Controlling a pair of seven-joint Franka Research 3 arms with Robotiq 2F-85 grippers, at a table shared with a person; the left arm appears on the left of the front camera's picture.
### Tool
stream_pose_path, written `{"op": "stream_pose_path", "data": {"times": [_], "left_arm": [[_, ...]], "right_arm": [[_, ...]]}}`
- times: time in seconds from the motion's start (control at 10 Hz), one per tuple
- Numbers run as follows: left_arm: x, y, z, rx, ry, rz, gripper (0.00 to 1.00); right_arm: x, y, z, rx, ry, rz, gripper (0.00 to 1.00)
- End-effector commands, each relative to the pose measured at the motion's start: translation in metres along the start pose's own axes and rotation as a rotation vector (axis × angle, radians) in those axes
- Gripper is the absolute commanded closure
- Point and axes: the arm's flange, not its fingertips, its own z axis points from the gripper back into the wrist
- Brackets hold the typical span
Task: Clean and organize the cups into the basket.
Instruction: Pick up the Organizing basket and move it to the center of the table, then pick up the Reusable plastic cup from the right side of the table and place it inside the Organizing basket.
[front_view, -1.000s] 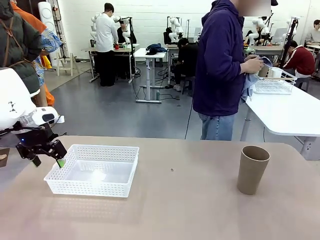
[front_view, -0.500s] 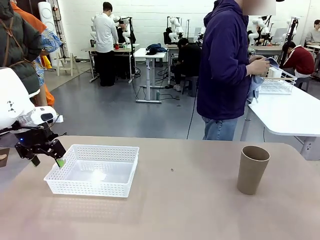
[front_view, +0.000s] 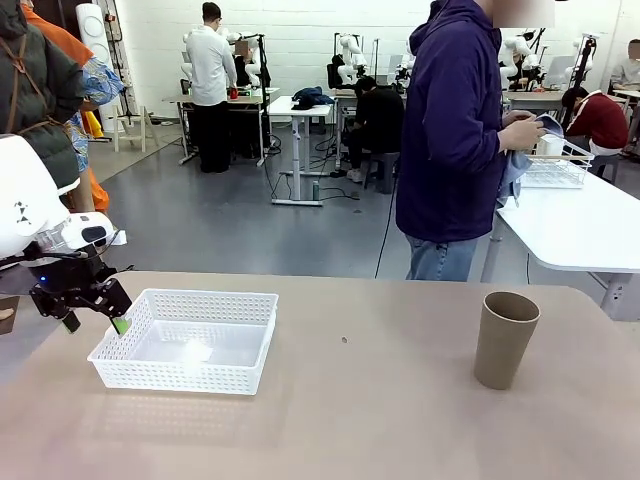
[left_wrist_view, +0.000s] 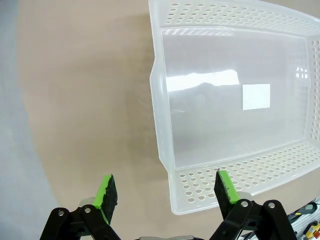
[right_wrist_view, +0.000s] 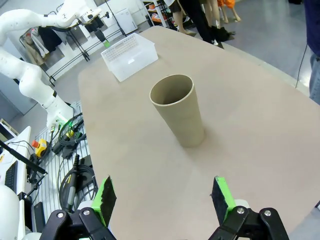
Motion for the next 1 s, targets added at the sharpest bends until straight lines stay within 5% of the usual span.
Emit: {"op": "stream_pose_path", "data": {"times": [0.0,0.9], "left_arm": [[0.0004,0.0015,0.0016,0.001,0.004,-0.015,0.0],[0.0011,-0.0001,-0.0011,0.019,0.002,-0.007,0.0]], "right_arm": [[0.0018,0.0002,0.0007,-0.002,-0.005,0.003,0.0],[0.0018,0.0002,0.0007,-0.002,-0.005,0.003,0.0]]}}
